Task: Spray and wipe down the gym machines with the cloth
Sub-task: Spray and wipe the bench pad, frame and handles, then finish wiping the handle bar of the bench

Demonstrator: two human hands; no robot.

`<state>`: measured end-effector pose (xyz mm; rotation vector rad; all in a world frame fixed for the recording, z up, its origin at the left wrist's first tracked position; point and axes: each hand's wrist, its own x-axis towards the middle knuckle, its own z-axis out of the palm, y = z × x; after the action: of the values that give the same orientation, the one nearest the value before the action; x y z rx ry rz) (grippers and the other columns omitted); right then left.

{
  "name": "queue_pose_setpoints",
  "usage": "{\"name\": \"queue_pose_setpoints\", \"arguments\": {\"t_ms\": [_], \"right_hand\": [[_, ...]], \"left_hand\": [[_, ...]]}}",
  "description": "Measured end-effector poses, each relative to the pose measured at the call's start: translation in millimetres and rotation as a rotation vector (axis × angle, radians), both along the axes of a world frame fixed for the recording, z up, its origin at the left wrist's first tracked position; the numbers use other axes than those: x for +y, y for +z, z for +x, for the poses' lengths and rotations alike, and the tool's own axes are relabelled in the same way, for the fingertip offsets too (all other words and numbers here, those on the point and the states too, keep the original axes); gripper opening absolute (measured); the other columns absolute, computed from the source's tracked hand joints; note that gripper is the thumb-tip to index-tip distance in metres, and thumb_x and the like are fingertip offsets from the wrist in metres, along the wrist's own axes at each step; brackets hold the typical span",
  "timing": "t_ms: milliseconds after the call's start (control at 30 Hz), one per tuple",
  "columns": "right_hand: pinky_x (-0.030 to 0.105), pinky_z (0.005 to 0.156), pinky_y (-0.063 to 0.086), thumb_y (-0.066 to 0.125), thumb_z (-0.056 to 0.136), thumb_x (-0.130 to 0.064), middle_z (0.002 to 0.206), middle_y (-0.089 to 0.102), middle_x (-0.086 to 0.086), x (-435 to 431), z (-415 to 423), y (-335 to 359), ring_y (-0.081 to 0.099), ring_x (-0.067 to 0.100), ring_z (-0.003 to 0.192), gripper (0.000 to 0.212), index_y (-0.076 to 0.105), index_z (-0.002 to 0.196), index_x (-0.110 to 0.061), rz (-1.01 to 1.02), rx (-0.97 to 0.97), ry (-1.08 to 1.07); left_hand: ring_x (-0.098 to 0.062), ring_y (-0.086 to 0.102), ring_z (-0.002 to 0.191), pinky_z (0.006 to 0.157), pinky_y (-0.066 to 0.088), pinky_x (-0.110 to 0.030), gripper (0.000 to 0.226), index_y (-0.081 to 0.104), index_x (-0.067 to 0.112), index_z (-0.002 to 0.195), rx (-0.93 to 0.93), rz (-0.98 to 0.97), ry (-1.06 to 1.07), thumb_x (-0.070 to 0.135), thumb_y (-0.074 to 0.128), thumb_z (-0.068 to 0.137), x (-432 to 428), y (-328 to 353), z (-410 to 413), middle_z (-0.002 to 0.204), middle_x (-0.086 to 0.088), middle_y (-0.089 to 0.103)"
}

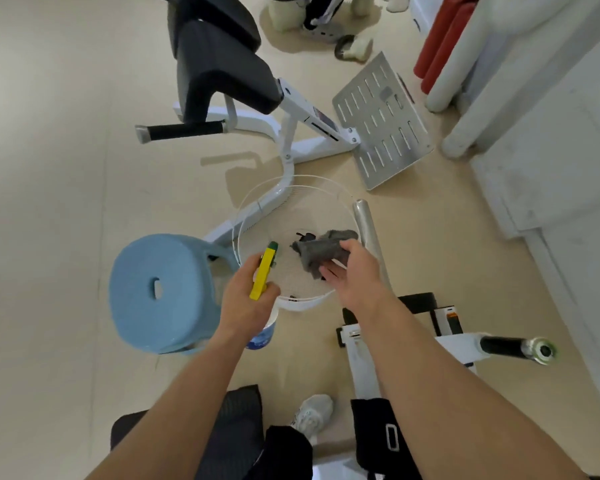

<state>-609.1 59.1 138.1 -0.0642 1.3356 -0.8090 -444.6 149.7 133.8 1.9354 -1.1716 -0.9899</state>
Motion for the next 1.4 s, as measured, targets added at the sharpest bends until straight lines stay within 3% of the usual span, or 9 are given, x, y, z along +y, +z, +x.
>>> {"name": "queue_pose_setpoints", "arguments": {"t_ms": [133,267,367,567,700,833,933,1167,1400], "right_hand": [[0.039,0.099,0.047,0.044,0.102,-0.017,0.142,0.053,0.013,-10,26,-6,0.052,0.029,0.13,0.043,0.047,0.143,-0.005,-0.016,0.066,0.08],[0.034,0.081,0.055,0.048,0.101,-0.018,0.117,0.068,0.009,4,58,-23,0.066,0.023,0.101,0.026,0.059,0.124,-0.01,0.01,0.158,0.213],[0.032,0.071,0.054,0.049,0.099,-0.013,0.096,0.073,0.007,24,96,-38,0.067,0.02,0.079,0.017,0.064,0.107,-0.013,0.004,0.194,0.439],[0.027,0.066,0.045,0.049,0.097,-0.004,0.103,0.067,0.001,67,176,-87,0.06,0.015,0.081,0.032,0.061,0.121,-0.02,-0.155,0.195,0.908],[0.036,0.081,0.044,0.047,0.097,0.0,0.102,0.063,-0.006,72,222,-102,0.058,0.017,0.094,0.036,0.056,0.095,-0.035,-0.138,0.11,0.99],[0.022,0.073,0.049,0.045,0.095,0.01,0.126,0.059,0.022,70,260,-120,0.058,0.03,0.11,0.035,0.054,0.128,0.003,-0.217,0.082,1.045],[0.017,0.061,0.04,0.045,0.093,0.009,0.133,0.055,0.028,70,288,-143,0.058,0.036,0.107,0.035,0.05,0.128,0.009,-0.26,0.103,1.127],[0.016,0.057,0.042,0.039,0.093,0.009,0.091,0.056,0.008,83,329,-185,0.05,0.011,0.071,0.029,0.055,0.112,-0.005,-0.209,0.074,1.215],[0.032,0.079,0.041,0.05,0.092,-0.001,0.095,0.061,-0.005,96,337,-202,0.055,0.016,0.091,0.027,0.058,0.101,-0.025,-0.187,0.112,1.216]], "left_hand": [[-0.011,0.057,0.072,0.065,0.042,-0.013,0.035,0.064,0.018,0.123,-0.064,-0.039,0.11,0.007,0.069,0.091,-2,-3,35,0.09,-0.005,0.068],[-0.011,0.056,0.067,0.062,0.041,-0.009,0.018,0.064,0.021,0.111,-0.076,-0.042,0.267,0.015,0.068,0.094,-4,-10,60,0.084,-0.006,0.067],[-0.019,0.062,0.072,0.067,0.047,-0.026,0.005,0.067,0.022,0.1,-0.097,-0.052,0.332,0.021,0.065,0.095,-1,-23,78,0.08,-0.002,0.069],[-0.031,0.063,0.072,0.068,0.052,-0.046,0.021,0.069,0.007,0.081,-0.149,0.012,0.496,0.021,0.063,0.094,6,-62,120,0.073,-0.012,0.067],[-0.027,0.067,0.085,0.081,0.054,-0.042,0.014,0.072,0.02,0.086,-0.099,0.03,0.663,0.016,0.061,0.094,9,-87,158,0.094,-0.007,0.073],[0.004,0.064,0.08,0.079,0.053,-0.028,0.016,0.073,0.027,0.091,-0.069,0.001,0.77,0.015,0.062,0.093,19,-113,199,0.113,0.006,0.075],[0.003,0.066,0.082,0.073,0.047,-0.018,0.017,0.071,0.031,0.086,-0.091,-0.008,0.82,0.016,0.064,0.092,23,-131,226,0.113,0.011,0.075],[0.019,0.06,0.074,0.074,0.049,-0.018,0.019,0.069,0.034,0.082,-0.131,0.017,0.84,0.018,0.066,0.091,45,-167,254,0.113,0.006,0.076],[0.01,0.061,0.067,0.07,0.048,-0.021,0.009,0.069,0.036,0.088,-0.107,0.018,0.879,0.029,0.067,0.092,52,-179,254,0.08,0.017,0.069]]}}
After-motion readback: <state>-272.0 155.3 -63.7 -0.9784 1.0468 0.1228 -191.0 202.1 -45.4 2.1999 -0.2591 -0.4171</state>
